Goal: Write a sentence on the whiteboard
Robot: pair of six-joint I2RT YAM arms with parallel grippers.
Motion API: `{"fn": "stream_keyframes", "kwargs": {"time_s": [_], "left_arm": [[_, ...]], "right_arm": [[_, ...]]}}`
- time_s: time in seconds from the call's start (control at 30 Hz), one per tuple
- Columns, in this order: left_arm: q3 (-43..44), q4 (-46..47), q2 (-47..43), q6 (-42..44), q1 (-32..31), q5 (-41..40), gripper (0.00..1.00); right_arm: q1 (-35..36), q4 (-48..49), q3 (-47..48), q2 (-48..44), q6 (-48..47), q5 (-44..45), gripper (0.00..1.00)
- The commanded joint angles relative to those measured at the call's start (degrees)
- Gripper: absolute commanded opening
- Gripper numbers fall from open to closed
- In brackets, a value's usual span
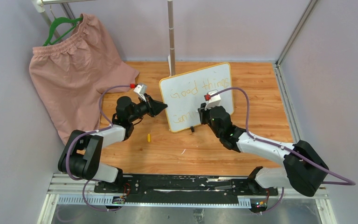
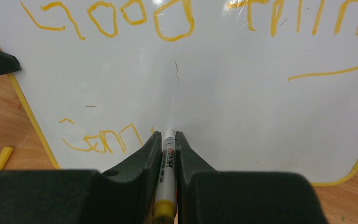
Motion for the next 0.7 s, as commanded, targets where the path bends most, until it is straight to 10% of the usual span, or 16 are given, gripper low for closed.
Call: {"fn": "stream_keyframes", "kwargs": {"time_s": [0.0, 0.67], "left_arm": [[0.84, 0.42, -0.85, 2.01, -1.17, 0.84, 0.00], [0.71, 0.44, -1.12, 2.10, -1.25, 0.84, 0.00]], "right_arm": [[-0.96, 1.32, 1.16, 1.16, 0.75, 1.17, 0.00], [-0.93, -0.68, -2.69, 0.37, 2.47, 0.58, 0.00]]}}
